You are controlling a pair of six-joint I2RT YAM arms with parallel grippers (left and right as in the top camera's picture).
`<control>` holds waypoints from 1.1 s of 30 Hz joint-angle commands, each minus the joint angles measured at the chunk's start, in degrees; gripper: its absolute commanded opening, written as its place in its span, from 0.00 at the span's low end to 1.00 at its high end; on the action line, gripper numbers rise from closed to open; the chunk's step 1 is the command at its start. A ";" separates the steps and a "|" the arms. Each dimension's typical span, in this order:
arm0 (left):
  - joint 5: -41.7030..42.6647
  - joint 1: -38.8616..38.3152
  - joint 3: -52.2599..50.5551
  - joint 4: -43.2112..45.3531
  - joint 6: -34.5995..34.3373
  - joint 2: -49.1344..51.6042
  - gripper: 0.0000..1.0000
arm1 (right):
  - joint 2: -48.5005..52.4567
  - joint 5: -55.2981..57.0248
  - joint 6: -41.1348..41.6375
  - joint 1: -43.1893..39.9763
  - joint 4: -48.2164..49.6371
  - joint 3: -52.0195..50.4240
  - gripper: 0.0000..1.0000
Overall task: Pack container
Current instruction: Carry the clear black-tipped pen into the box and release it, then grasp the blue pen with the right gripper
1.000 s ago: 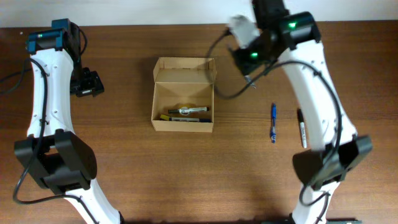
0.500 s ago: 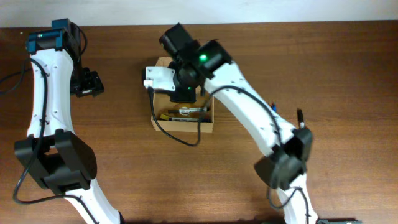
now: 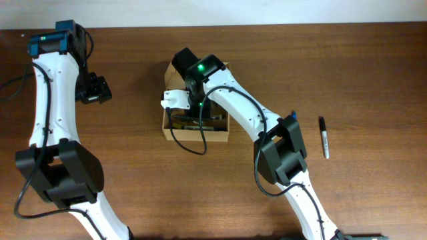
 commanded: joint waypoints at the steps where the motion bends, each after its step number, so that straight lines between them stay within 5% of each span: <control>1: -0.02 0.35 -0.17 0.00 0.46 0.48 1.00 | 0.37 -0.94 1.18 -0.24 0.15 -0.11 0.12; 3: -0.02 0.35 -0.17 0.00 0.46 0.48 1.00 | 0.28 -0.85 2.14 -0.26 0.17 -0.09 0.51; 4: -0.02 0.35 -0.17 0.00 0.46 0.48 1.00 | 0.02 0.15 3.28 -0.26 0.17 -0.09 0.59; 10: -0.02 0.35 -0.17 0.00 0.46 0.48 1.00 | -4.74 5.42 8.52 -0.15 0.26 -0.02 0.63; 19: -0.02 0.35 -0.17 0.00 0.46 0.48 1.00 | -25.86 12.68 24.79 -5.01 3.45 -0.02 0.68; 25: -0.02 0.35 -0.17 0.00 0.46 0.48 1.00 | -38.14 12.70 38.25 -19.12 5.01 -0.07 0.65; 29: -0.02 0.35 -0.17 0.00 0.46 0.48 1.00 | -38.32 12.66 49.53 -30.53 -0.55 -0.57 0.52; 33: -0.02 0.35 -0.17 0.00 0.46 0.48 1.00 | -36.04 12.61 56.43 -37.55 -5.51 -5.03 0.50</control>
